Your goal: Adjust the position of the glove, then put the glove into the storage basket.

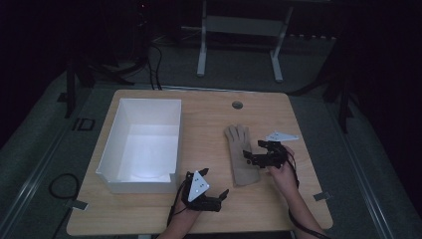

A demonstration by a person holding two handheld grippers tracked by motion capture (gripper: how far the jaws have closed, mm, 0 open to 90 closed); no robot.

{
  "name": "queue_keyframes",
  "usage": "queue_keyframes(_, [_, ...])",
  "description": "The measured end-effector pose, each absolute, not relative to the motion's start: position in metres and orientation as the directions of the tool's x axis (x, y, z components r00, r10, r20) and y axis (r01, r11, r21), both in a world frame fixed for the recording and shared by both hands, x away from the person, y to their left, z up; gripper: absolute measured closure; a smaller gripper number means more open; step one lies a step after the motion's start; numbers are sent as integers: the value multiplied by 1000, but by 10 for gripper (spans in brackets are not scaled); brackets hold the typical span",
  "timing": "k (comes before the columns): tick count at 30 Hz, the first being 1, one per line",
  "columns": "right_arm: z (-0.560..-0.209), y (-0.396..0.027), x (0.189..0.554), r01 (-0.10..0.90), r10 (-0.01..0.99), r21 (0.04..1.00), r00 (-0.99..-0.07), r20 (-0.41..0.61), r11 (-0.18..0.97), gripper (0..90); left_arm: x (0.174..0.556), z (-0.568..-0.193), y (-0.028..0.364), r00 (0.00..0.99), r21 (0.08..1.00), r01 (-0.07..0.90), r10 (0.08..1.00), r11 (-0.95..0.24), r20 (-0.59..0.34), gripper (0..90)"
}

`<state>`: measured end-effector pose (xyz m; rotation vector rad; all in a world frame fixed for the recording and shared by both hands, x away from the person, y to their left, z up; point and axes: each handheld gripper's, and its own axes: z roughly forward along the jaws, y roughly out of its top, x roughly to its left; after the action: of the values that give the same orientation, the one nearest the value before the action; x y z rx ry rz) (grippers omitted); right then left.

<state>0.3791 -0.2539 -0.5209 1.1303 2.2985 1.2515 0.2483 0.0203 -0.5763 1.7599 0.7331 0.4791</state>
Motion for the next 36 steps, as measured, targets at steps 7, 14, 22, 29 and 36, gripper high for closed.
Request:
queue_keyframes(7, [-509,-272,382,491,744,810,-660,104,322,140,252,-567,7,743,941,230,669,-247,-6,51])
queue_keyframes(14, [-504,-280,390,510,723,793,-678,131,334,137,269,-554,-8,797,924,312,590,-223,-127,60])
queue_keyframes(22, [-511,-277,407,527,715,786,-680,163,323,260,287,-545,-41,895,916,149,445,-372,35,162])
queue_keyframes(29, [-515,-266,433,545,736,779,-657,167,310,499,312,-546,-55,927,892,151,374,-426,21,315])
queue_keyframes(36, [-539,-250,455,603,763,738,-618,190,304,397,323,-555,-55,937,858,173,348,-483,7,470])
